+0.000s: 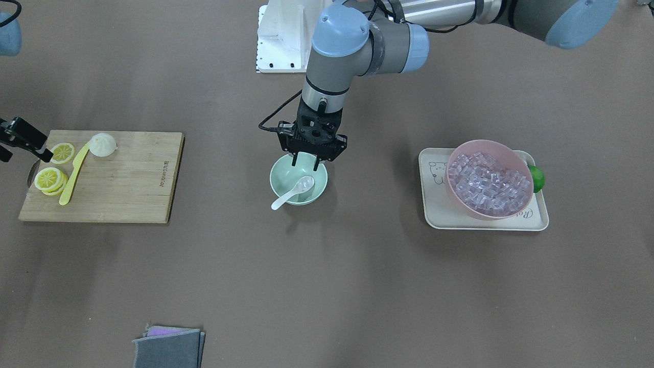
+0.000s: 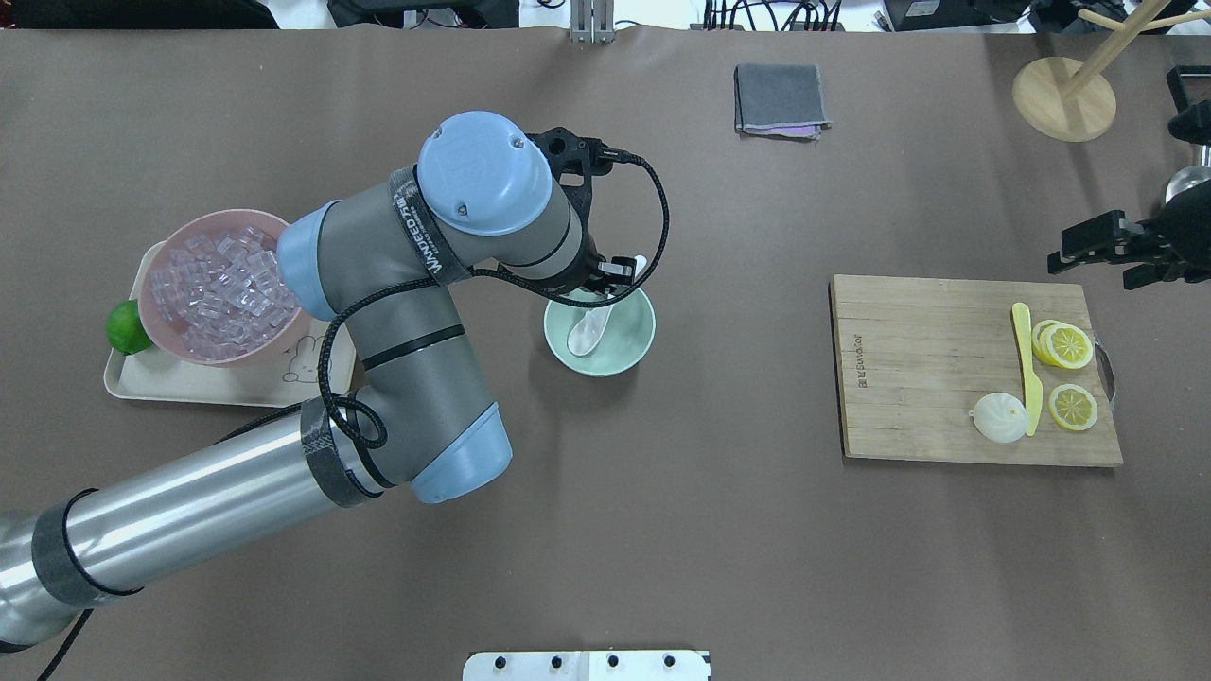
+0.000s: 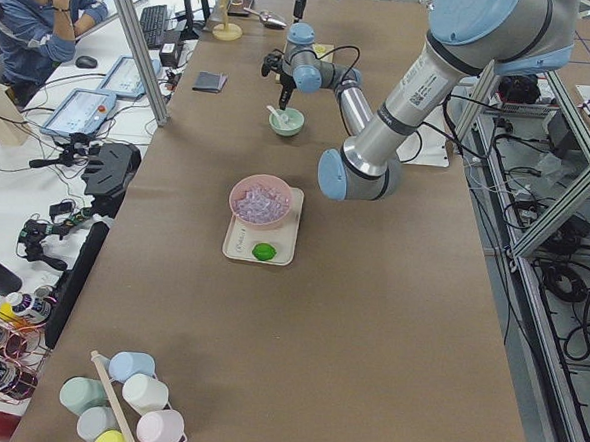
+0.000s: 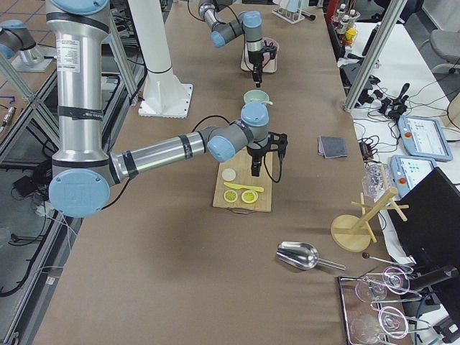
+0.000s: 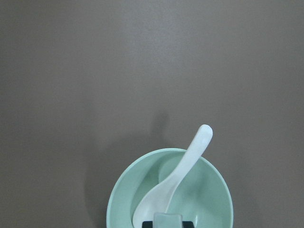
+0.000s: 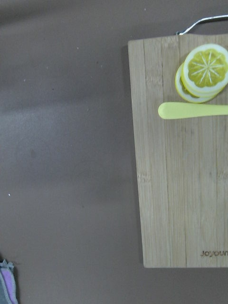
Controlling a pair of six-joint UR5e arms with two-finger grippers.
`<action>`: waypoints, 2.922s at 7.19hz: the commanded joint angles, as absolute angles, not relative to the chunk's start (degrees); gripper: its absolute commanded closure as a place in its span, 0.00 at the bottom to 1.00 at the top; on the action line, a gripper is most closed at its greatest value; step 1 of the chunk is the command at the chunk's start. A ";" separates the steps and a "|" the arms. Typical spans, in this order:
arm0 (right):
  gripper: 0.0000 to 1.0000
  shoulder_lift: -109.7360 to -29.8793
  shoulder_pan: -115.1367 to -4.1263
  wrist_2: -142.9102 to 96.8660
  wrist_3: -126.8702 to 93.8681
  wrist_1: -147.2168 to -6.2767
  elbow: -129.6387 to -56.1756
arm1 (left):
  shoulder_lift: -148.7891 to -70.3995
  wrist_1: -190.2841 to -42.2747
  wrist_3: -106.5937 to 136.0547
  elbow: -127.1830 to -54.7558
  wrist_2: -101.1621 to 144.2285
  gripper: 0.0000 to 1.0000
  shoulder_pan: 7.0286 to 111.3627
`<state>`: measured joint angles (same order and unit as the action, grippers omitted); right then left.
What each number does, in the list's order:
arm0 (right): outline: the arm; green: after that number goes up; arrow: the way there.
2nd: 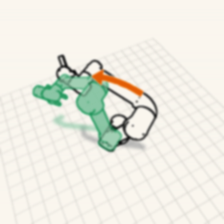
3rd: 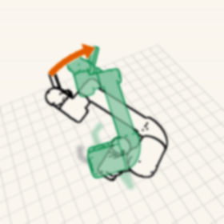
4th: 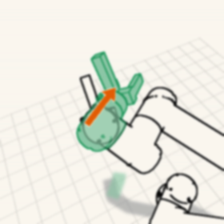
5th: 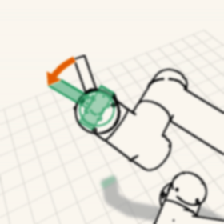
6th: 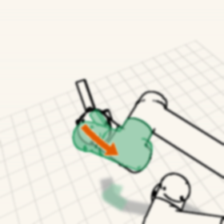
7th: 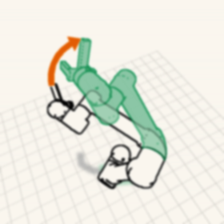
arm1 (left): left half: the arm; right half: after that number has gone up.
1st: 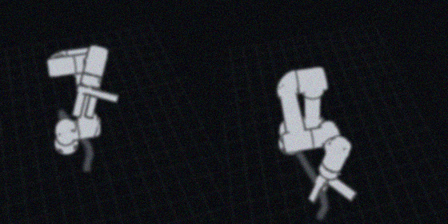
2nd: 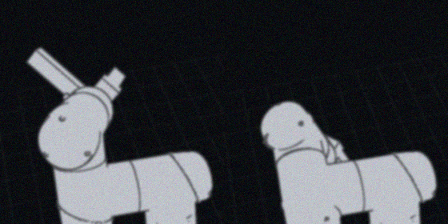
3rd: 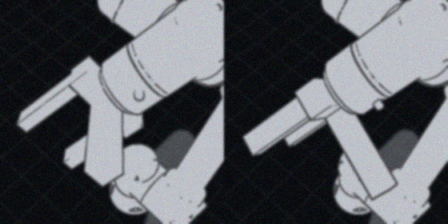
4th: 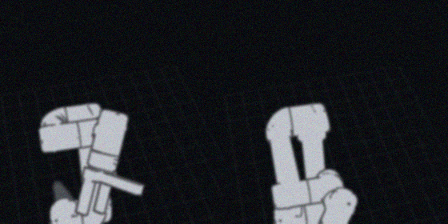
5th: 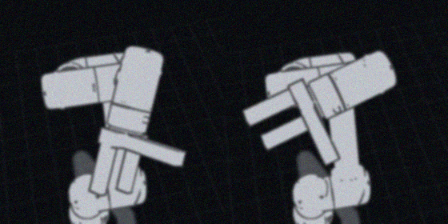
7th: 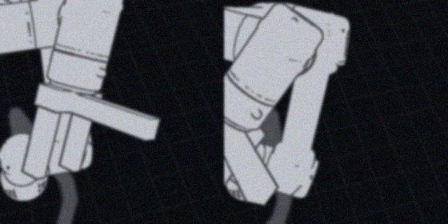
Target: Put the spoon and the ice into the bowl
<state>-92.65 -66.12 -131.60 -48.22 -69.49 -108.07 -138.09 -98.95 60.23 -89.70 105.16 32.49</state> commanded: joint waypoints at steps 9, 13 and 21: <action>0.00 -99.59 -82.44 -133.86 -12.22 -70.31 -99.94 | -94.89 -79.36 8.41 -117.25 126.27 0.02 71.31; 0.00 -97.74 -82.70 -133.86 -12.13 -70.40 -98.62 | -81.22 -95.40 5.27 -110.77 133.31 0.02 80.31; 0.00 -98.34 -87.62 -139.57 -11.87 -73.47 -101.68 | -80.60 -83.50 8.70 -109.78 135.97 0.02 86.83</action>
